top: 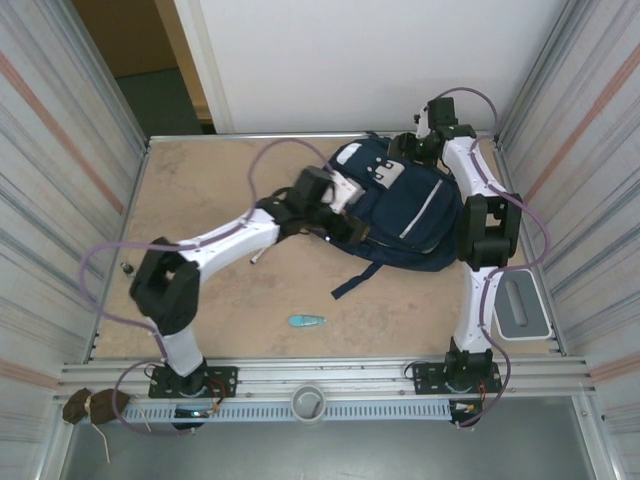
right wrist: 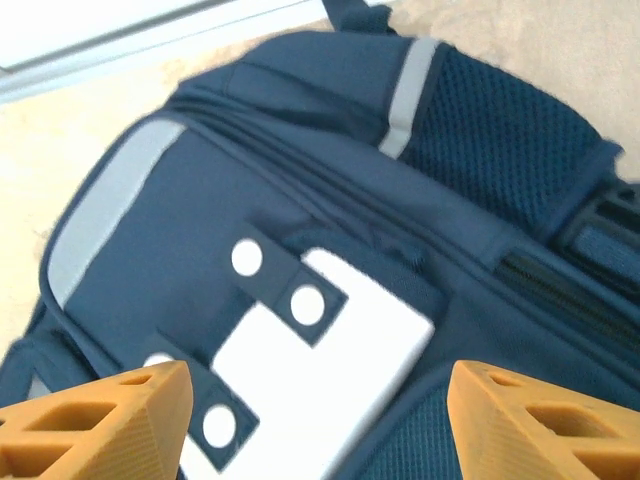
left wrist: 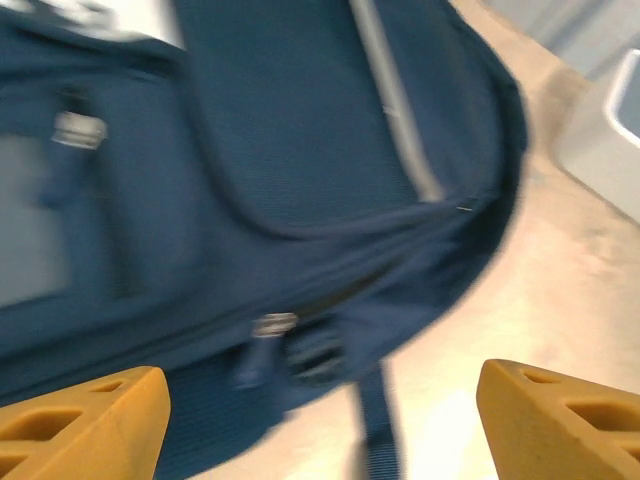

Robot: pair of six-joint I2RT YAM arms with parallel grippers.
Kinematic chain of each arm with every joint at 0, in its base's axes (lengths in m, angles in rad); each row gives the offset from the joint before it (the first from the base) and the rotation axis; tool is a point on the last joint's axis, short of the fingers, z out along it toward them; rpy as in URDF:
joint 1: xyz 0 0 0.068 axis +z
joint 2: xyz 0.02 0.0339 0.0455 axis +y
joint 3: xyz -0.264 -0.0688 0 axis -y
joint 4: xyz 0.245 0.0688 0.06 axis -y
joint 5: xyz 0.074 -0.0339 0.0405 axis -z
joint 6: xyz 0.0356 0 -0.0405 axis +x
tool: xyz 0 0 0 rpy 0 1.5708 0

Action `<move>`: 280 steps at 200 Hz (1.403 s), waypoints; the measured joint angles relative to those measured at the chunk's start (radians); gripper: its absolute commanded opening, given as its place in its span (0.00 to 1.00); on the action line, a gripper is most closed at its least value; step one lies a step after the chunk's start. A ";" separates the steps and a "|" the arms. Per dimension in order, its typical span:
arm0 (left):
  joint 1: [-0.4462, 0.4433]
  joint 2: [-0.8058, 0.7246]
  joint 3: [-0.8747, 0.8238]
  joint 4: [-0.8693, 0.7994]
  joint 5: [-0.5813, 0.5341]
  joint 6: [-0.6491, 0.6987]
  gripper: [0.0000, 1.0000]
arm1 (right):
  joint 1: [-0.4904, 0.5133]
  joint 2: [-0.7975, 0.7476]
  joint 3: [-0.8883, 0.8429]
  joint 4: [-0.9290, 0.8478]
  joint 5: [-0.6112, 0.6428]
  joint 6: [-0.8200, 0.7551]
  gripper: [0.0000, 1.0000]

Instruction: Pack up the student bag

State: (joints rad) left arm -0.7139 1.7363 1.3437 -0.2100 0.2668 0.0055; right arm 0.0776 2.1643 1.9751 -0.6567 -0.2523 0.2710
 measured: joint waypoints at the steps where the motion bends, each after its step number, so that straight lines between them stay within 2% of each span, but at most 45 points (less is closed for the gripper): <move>1: 0.006 -0.007 -0.007 0.004 -0.004 0.009 0.80 | 0.001 -0.004 -0.005 -0.001 0.002 0.000 0.67; 36: 0.125 -0.066 -0.151 0.134 -0.069 0.347 0.77 | 0.061 -0.306 -0.406 0.035 0.071 0.004 0.67; 61: 0.136 -0.004 -0.154 0.172 -0.068 0.622 0.78 | 0.105 -0.546 -0.669 0.065 0.105 0.024 0.68; 83: 0.129 0.099 -0.103 0.172 -0.069 0.811 0.78 | 0.076 -0.692 -0.827 0.074 0.146 0.043 0.69; 107: 0.125 0.201 -0.034 0.168 -0.071 0.951 0.78 | -0.001 -0.714 -0.914 0.102 0.139 0.066 0.67; 136: 0.112 0.281 0.043 0.154 -0.080 1.066 0.71 | -0.038 -0.597 -0.894 0.142 0.093 0.088 0.65; 189: 0.080 0.334 0.096 0.160 -0.142 1.155 0.40 | -0.019 -0.351 -0.626 0.119 0.077 0.090 0.62; 236: 0.079 0.334 0.087 0.188 -0.116 1.067 0.22 | -0.008 -0.146 -0.302 0.075 0.093 0.071 0.64; 263: 0.079 0.334 0.116 0.154 -0.097 0.970 0.12 | 0.023 -0.155 -0.249 0.066 0.148 0.042 0.66; 280: 0.081 0.334 0.134 0.124 -0.086 0.906 0.08 | 0.051 -0.229 -0.317 0.086 0.187 0.027 0.67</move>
State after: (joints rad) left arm -0.6327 2.0705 1.4780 -0.0856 0.1806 0.9115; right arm 0.1287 1.9358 1.6585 -0.5709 -0.0654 0.2977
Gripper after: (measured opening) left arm 0.107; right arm 0.659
